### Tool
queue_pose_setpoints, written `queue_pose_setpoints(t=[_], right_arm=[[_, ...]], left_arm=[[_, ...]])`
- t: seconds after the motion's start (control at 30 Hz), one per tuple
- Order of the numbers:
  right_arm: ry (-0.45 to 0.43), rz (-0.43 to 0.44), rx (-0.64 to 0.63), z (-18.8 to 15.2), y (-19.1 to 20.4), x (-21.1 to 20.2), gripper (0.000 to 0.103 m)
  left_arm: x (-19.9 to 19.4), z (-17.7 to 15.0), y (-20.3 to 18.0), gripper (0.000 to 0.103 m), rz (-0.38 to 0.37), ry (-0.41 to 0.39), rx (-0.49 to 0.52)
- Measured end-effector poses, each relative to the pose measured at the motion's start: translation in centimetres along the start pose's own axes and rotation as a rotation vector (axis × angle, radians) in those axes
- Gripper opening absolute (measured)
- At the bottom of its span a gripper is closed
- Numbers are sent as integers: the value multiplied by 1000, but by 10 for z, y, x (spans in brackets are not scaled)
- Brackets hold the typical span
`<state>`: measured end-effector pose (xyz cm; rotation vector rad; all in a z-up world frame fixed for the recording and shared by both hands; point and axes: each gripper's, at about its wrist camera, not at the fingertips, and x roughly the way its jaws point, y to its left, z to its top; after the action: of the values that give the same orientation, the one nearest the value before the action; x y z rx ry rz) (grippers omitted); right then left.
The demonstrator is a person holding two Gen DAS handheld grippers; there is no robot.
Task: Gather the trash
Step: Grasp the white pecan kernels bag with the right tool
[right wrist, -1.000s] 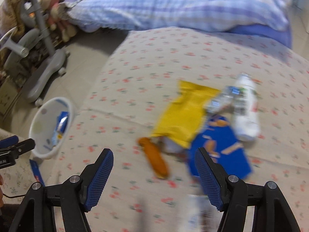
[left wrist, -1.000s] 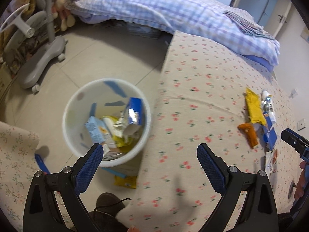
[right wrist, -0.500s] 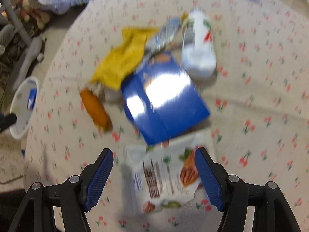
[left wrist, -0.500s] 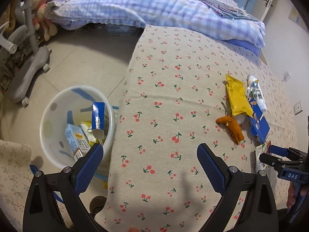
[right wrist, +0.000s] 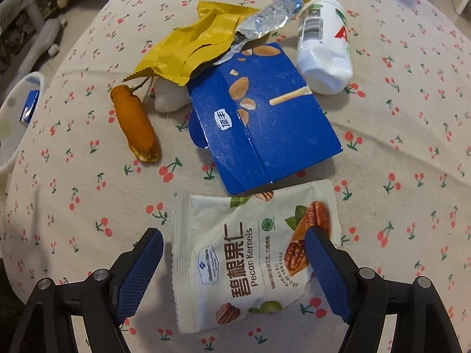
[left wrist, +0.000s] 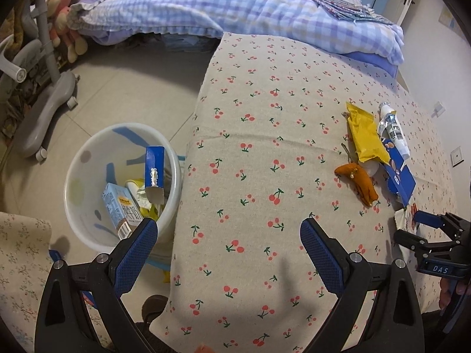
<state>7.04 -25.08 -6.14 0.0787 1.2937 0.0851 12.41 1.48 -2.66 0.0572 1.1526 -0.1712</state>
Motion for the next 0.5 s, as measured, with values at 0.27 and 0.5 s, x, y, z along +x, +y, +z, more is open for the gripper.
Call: queue_pose_setpoints(t=[0.27, 0.5], right_arm=[[3, 39, 56, -6, -24, -6, 54], [-49, 22, 95, -12, -53, -26, 11]], left_arm=[[1, 2, -13, 99, -29, 21, 20], [2, 8, -40, 99, -92, 35, 34]])
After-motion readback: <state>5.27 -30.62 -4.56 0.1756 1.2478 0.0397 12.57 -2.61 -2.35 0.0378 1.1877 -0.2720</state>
